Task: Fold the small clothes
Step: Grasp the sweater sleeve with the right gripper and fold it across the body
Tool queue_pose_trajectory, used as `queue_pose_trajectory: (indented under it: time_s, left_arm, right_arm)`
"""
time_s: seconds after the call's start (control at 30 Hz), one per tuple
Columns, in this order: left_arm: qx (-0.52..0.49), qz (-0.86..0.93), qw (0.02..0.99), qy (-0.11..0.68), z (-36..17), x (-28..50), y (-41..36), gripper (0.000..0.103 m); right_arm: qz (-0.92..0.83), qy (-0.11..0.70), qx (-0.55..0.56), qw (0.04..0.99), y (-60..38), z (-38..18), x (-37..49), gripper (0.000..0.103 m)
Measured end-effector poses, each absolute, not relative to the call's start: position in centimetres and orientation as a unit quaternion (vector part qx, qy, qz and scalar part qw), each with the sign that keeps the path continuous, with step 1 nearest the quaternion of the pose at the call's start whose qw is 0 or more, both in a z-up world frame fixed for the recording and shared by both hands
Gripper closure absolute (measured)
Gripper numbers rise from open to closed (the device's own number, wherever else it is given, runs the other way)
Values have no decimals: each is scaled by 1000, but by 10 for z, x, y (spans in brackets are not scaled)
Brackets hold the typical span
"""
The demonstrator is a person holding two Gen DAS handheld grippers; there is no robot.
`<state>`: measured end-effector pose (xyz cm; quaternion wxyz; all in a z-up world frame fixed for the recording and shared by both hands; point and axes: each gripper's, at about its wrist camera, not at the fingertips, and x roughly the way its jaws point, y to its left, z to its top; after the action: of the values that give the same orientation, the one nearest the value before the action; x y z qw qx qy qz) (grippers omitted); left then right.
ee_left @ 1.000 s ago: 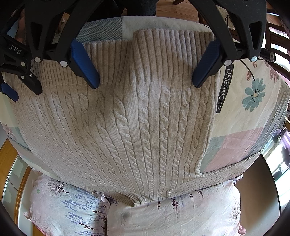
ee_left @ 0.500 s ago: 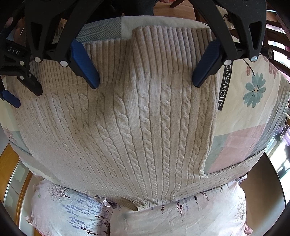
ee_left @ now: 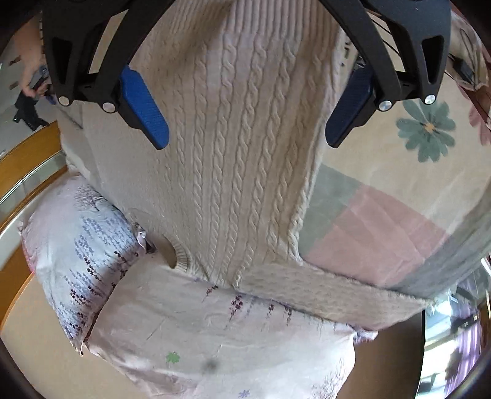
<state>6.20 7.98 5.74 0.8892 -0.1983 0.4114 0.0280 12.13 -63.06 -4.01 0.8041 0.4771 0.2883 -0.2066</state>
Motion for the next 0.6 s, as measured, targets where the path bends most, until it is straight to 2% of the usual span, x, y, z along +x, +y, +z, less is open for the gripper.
queue_pose_trajectory:
  time_s: [0.07,0.17,0.23,0.27,0.3,0.33,0.47,0.6]
  left_arm:
    - [-154,45,897,412,65,67,77,2]
    - [-126,63,893,427,69,74,79,2]
    - [-132,72,887,437,68,74,85,2]
    - [-140,80,884,438,68,75,90,2]
    - [-148,87,882,438,67,74,94,2]
    - [-158,93,882,435,67,73,99,2]
    - [-206,114,882,408,71,74,134,2]
    - [-270,113,876,383,70,91,180,2]
  right_arm:
    - [-227,295,500,782,-659,-51,130,41]
    - [-240,309,519,760,-680,-65,140,58]
    - [-247,296,523,760,-685,-68,141,65]
    - [-250,293,524,760,-687,-69,142,73]
    - [-253,290,524,760,-688,-71,145,86]
    - [-254,291,522,761,-691,-73,147,92]
    - [-254,276,475,796,-684,-51,153,95]
    - [-143,209,390,885,-589,27,163,96]
